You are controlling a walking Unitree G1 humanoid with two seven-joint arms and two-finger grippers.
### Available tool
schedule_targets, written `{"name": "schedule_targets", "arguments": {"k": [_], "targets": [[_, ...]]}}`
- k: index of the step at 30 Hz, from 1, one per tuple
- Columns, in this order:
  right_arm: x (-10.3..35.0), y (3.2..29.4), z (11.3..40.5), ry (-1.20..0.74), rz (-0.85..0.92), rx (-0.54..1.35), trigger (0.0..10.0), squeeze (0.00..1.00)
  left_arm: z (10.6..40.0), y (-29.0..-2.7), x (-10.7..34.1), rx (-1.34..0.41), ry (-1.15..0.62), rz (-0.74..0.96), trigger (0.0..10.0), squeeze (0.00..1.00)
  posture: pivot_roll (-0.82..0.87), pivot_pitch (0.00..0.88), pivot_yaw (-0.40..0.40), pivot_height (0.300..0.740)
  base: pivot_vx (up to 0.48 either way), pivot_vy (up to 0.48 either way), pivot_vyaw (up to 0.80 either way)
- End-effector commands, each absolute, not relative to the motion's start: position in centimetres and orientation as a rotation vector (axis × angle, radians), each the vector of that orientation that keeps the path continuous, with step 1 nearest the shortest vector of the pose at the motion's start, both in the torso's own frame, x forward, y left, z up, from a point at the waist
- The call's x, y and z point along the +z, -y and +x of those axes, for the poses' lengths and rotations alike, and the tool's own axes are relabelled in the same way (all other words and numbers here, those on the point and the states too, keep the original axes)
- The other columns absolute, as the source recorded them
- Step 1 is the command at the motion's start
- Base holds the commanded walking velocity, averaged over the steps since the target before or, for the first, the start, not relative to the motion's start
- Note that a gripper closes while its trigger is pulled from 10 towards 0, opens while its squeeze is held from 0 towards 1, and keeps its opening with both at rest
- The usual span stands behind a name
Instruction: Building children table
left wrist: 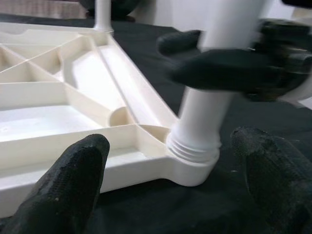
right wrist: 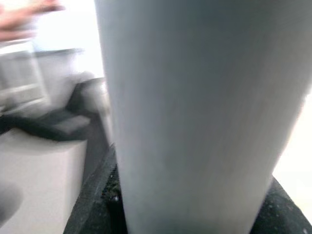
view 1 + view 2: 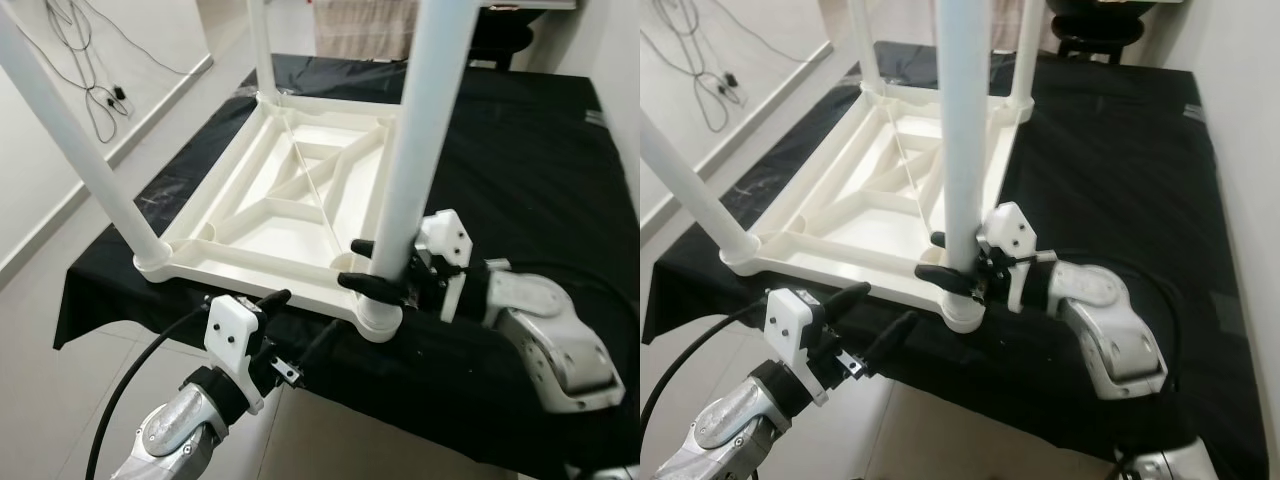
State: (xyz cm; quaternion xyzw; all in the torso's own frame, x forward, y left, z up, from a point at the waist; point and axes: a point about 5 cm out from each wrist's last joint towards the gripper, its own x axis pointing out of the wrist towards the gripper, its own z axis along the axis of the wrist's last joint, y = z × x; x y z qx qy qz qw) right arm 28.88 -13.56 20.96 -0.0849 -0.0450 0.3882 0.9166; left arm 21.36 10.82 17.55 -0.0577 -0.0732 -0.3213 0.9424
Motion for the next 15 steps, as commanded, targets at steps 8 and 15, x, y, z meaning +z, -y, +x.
{"name": "schedule_targets", "arguments": {"k": [8,15], "targets": [[17.0,22.0,29.1,-0.100,-0.233,-0.090,0.0,0.00,21.5,-11.1,17.1,-0.661,0.137,-0.120,10.0,0.00,-0.03,0.169,0.044,0.740,0.000,0.000,0.00],[17.8,21.9,29.3,-0.088,-0.258,-0.162,0.0,0.00,21.7,-11.2,17.1,-0.655,0.142,-0.119,10.0,0.00,-0.03,0.161,0.042,0.740,0.000,0.000,0.00]]}}
